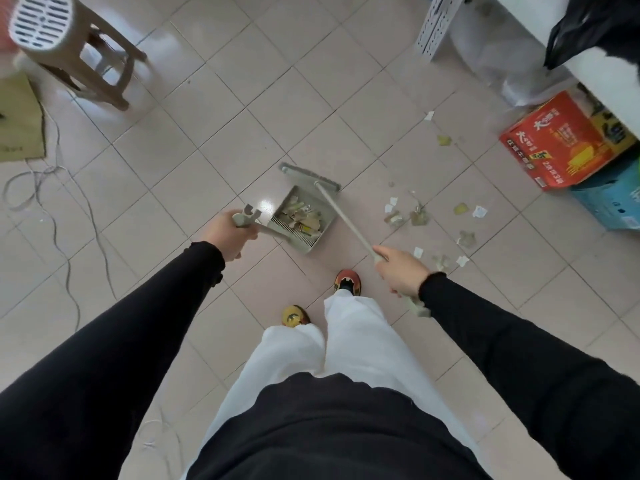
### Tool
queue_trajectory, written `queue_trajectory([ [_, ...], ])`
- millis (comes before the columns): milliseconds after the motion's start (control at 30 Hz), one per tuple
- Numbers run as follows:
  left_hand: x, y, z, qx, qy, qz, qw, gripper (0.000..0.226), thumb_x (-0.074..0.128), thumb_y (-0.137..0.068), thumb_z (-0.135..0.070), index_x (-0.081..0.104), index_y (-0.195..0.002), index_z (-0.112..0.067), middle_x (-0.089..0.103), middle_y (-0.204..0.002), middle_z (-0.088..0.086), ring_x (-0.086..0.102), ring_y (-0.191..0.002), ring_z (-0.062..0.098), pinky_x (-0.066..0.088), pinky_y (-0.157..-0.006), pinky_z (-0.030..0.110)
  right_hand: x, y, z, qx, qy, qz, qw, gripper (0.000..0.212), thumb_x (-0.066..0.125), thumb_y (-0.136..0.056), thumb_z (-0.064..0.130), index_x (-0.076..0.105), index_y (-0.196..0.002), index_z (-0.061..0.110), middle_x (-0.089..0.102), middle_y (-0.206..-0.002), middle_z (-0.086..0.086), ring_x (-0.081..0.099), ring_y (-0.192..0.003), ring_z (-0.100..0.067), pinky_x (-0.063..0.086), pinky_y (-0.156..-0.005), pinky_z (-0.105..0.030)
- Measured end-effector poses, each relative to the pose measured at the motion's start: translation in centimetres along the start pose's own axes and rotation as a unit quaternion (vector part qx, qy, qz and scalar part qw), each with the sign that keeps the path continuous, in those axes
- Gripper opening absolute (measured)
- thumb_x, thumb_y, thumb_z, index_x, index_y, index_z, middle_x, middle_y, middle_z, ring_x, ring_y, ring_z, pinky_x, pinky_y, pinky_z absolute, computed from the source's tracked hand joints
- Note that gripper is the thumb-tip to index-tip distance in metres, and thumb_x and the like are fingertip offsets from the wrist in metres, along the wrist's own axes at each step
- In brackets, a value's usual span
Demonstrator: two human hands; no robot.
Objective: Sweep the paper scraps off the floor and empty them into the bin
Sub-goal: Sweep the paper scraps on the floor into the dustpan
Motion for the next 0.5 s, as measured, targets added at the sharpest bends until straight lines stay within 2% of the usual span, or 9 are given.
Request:
queue_trajectory([
  [100,0.4,0.5,0.6,-0.003,0.004,0.000,1.000,0.016,0.059,-0.090,-0.014,0.065,-0.095,-0.028,0.068,-0.099,0.026,0.044,-0.052,0.019,0.040,-0.048,0.027,2.0,-2.1,0.7,0.014,0.017,0.019,1.000,0.050,0.033,-0.097,0.008,0.044,-0.145,0.016,0.059,-0.101,-0.010,0.051,-0.061,-0.022,0.044,-0.054,-0.032],
  [200,0.8,0.9,1.3,0.002,-0.002,-0.007,1.000,0.014,0.058,-0.090,-0.016,0.064,-0.091,-0.029,0.072,-0.105,0.019,0.047,-0.054,0.019,0.041,-0.051,0.028,3.3,-0.7,-0.6,0.029,-0.036,0.044,0.998,0.051,0.035,-0.098,0.006,0.041,-0.148,0.013,0.053,-0.080,-0.006,0.045,-0.050,-0.015,0.039,-0.045,-0.025],
  [300,1.1,1.7,2.5,0.004,0.011,-0.015,1.000,0.011,0.060,-0.092,-0.017,0.065,-0.099,-0.023,0.072,-0.112,0.020,0.048,-0.057,0.019,0.042,-0.052,0.027,4.2,3.7,-3.9,0.026,-0.097,0.034,0.994,0.055,0.040,-0.097,0.008,0.039,-0.151,0.018,0.051,-0.076,-0.007,0.041,-0.042,-0.011,0.036,-0.038,-0.024],
  [433,2.0,3.7,3.8,0.032,0.011,-0.008,0.999,0.020,0.061,-0.090,-0.018,0.066,-0.109,-0.025,0.073,-0.112,0.018,0.049,-0.059,0.017,0.042,-0.050,0.025,6.7,8.5,-8.4,0.015,-0.143,0.006,0.990,0.058,0.045,-0.094,0.012,0.040,-0.150,0.026,0.052,-0.074,-0.006,0.041,-0.042,-0.013,0.039,-0.041,-0.027],
  [500,2.8,5.1,4.2,0.047,0.005,-0.001,0.999,0.018,0.060,-0.092,-0.017,0.066,-0.109,-0.020,0.072,-0.112,0.020,0.047,-0.059,0.016,0.041,-0.048,0.025,7.6,9.8,-10.2,0.012,-0.172,-0.017,0.985,0.059,0.046,-0.093,0.012,0.040,-0.150,0.027,0.053,-0.073,-0.007,0.041,-0.043,-0.013,0.040,-0.042,-0.028],
])
Point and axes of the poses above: each hand's wrist, its own y-axis away from the middle knuckle, its own x-axis out of the palm, z = x × y, the point moved 10 cm from there along -y, towards the middle knuckle
